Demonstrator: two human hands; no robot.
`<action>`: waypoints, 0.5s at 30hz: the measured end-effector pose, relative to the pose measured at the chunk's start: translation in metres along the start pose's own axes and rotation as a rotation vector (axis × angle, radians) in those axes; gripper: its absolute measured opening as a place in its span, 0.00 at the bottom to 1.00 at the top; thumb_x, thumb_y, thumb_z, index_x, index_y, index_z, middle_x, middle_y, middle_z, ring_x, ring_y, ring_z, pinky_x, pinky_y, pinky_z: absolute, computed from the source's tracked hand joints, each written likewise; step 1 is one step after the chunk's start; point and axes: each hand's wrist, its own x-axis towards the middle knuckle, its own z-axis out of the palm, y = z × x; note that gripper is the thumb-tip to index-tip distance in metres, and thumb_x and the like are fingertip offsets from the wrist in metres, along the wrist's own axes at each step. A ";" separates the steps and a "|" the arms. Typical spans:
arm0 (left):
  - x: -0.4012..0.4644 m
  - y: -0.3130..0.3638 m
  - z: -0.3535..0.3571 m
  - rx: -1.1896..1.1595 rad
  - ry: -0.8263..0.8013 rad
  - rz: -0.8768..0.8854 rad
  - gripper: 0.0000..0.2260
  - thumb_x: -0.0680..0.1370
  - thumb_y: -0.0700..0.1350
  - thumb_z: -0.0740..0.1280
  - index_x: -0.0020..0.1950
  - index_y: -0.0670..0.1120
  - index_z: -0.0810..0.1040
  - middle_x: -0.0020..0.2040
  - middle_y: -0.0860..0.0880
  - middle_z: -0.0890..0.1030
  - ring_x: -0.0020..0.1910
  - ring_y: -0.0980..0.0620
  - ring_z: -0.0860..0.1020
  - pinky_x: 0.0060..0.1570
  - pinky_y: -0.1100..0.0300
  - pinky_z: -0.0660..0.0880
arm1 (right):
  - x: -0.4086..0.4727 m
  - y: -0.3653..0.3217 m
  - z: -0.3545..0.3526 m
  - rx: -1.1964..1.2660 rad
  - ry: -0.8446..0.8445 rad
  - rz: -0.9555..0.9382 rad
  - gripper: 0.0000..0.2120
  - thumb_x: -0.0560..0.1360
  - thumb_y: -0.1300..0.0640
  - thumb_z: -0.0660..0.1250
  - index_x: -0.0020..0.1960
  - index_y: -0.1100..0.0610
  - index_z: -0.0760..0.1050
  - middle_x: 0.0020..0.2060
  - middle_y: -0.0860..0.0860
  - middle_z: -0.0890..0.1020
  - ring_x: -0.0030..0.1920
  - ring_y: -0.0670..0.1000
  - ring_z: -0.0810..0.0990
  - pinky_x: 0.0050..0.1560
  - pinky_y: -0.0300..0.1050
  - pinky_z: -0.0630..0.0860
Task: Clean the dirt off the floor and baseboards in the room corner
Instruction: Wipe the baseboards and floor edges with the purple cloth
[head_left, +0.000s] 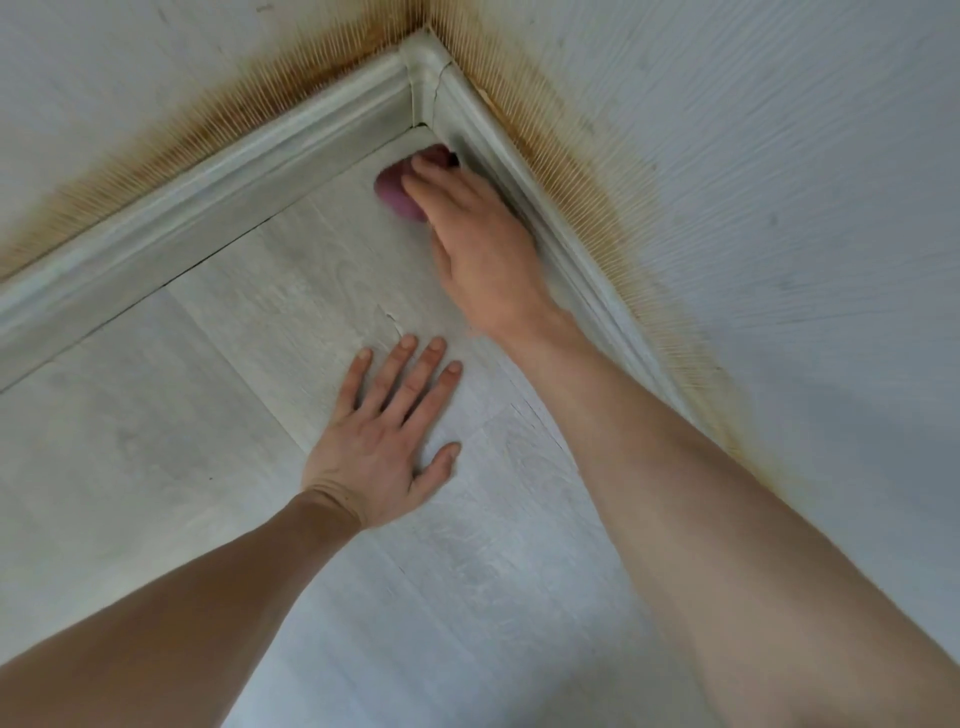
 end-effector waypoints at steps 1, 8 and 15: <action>0.000 0.001 0.000 -0.003 0.003 0.001 0.35 0.82 0.63 0.52 0.85 0.47 0.51 0.85 0.46 0.47 0.84 0.43 0.47 0.79 0.36 0.50 | 0.012 0.000 -0.001 -0.054 -0.053 0.040 0.26 0.82 0.66 0.61 0.79 0.60 0.66 0.79 0.54 0.67 0.76 0.56 0.67 0.76 0.49 0.66; 0.000 0.001 0.001 0.003 0.014 0.006 0.36 0.81 0.63 0.56 0.84 0.47 0.53 0.85 0.46 0.49 0.84 0.43 0.48 0.79 0.36 0.50 | -0.113 -0.010 0.010 -0.209 -0.099 0.434 0.33 0.77 0.63 0.66 0.80 0.62 0.61 0.78 0.57 0.67 0.75 0.58 0.68 0.75 0.51 0.68; -0.001 -0.001 0.001 -0.007 0.006 -0.005 0.36 0.82 0.63 0.56 0.85 0.47 0.51 0.85 0.46 0.48 0.84 0.43 0.46 0.80 0.37 0.48 | -0.124 -0.021 -0.021 -0.052 -0.006 0.380 0.25 0.75 0.66 0.63 0.73 0.63 0.73 0.69 0.57 0.78 0.68 0.60 0.75 0.69 0.56 0.75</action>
